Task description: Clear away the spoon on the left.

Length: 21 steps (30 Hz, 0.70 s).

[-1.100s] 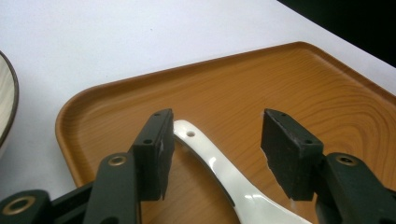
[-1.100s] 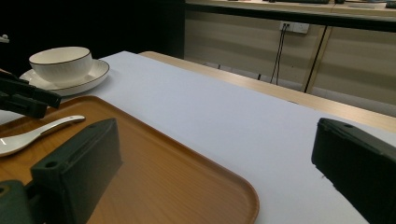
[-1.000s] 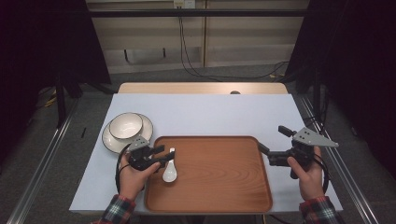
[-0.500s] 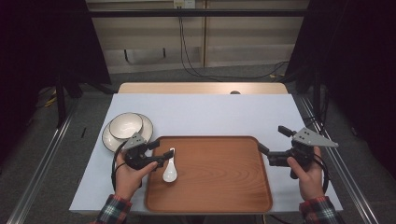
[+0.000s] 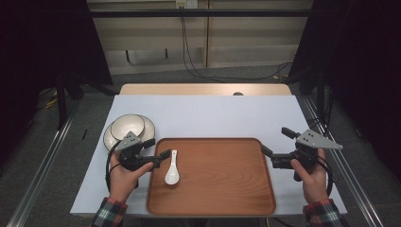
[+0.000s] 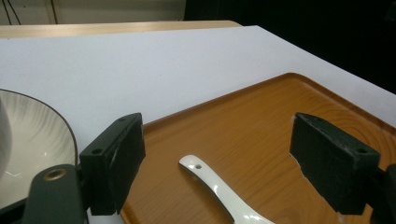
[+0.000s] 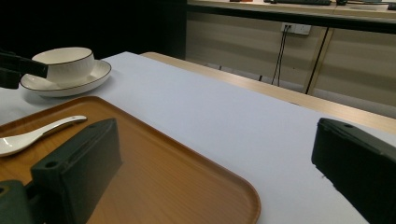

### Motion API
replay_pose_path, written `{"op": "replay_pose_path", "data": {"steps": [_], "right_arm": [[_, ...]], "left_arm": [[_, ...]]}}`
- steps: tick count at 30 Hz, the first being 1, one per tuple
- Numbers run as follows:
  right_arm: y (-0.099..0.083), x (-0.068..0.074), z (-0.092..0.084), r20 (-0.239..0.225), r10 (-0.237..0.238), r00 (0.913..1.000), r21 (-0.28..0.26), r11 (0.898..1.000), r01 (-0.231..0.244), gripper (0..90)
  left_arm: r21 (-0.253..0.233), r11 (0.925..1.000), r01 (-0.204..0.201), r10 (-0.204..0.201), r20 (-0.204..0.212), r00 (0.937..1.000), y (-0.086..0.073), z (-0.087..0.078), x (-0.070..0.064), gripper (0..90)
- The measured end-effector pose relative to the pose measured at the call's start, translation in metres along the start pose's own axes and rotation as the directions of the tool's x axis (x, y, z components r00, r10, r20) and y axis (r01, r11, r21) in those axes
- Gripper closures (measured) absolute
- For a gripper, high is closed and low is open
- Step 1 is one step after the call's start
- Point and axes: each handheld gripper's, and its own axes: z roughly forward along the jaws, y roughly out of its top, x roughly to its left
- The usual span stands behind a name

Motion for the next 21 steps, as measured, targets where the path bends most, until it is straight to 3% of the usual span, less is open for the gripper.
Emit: {"op": "replay_pose_path", "data": {"steps": [4, 9, 10, 20, 21], "right_arm": [[0.000, 0.000, 0.000, 0.001, -0.001, 1.0000, 0.002, 1.000, 0.001, 1.0], [0.000, 0.000, 0.000, -0.002, -0.001, 1.0000, 0.000, 1.000, 0.001, 1.0], [0.000, 0.000, 0.000, -0.001, -0.001, 1.0000, 0.000, 1.000, 0.001, 1.0], [0.000, 0.001, 0.000, 0.002, -0.004, 1.0000, 0.002, 1.000, 0.004, 1.0], [0.000, 0.001, 0.000, 0.002, -0.004, 1.0000, 0.002, 1.000, 0.004, 1.0]], "left_arm": [[-0.016, 0.9998, 0.009, -0.008, 0.017, 0.9998, 0.003, -0.005, 0.003, 16.9], [-0.025, 0.9997, 0.009, -0.009, -0.002, 1.0000, 0.005, -0.010, 0.005, 14.1], [-0.028, 0.9995, 0.014, -0.013, 0.017, 0.9998, 0.006, -0.011, 0.006, 13.6], [-0.048, 0.9988, 0.013, -0.013, 0.004, 0.9999, 0.011, -0.023, 0.012, 8.8], [-0.058, 0.9981, 0.019, -0.018, 0.023, 0.9996, 0.011, -0.023, 0.013, 8.2]]}}
